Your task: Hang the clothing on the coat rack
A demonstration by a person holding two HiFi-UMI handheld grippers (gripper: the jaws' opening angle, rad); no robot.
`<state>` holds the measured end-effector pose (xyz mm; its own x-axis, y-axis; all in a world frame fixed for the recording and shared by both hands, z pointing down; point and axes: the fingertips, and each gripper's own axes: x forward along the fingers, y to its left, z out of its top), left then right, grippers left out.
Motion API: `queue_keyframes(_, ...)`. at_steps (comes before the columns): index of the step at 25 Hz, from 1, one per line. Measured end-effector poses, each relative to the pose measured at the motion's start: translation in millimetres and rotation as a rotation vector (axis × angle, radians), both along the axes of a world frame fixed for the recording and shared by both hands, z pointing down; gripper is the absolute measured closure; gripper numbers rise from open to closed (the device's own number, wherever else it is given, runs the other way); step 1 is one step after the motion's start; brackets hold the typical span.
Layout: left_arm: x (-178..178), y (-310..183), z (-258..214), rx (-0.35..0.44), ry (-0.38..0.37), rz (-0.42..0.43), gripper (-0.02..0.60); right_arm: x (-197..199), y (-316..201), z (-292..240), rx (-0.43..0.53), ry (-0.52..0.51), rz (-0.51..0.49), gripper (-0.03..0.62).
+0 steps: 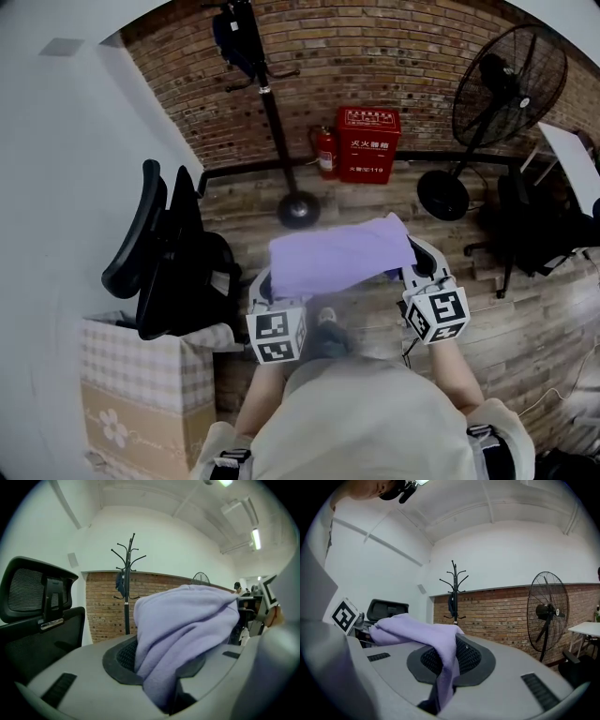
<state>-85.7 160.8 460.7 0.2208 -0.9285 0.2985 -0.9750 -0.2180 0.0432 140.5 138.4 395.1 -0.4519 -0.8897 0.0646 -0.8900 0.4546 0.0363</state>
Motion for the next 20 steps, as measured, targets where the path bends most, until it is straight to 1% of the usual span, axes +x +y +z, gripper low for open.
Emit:
queue_keyframes(7, -21, -61, -13, 0.016, 0.007, -0.004, 0.459, -22, -61, -13, 0.015, 0.012, -0.003, 0.579)
queue_keyframes(15, -38, -130, -10, 0.006, 0.030, 0.003, 0.459, -41, -127, -18, 0.016, 0.014, 0.008, 0.579)
queue_keyframes(20, -51, -169, -11, 0.008, 0.027, 0.010, 0.459, -53, -165, -17, 0.015, 0.012, 0.020, 0.579)
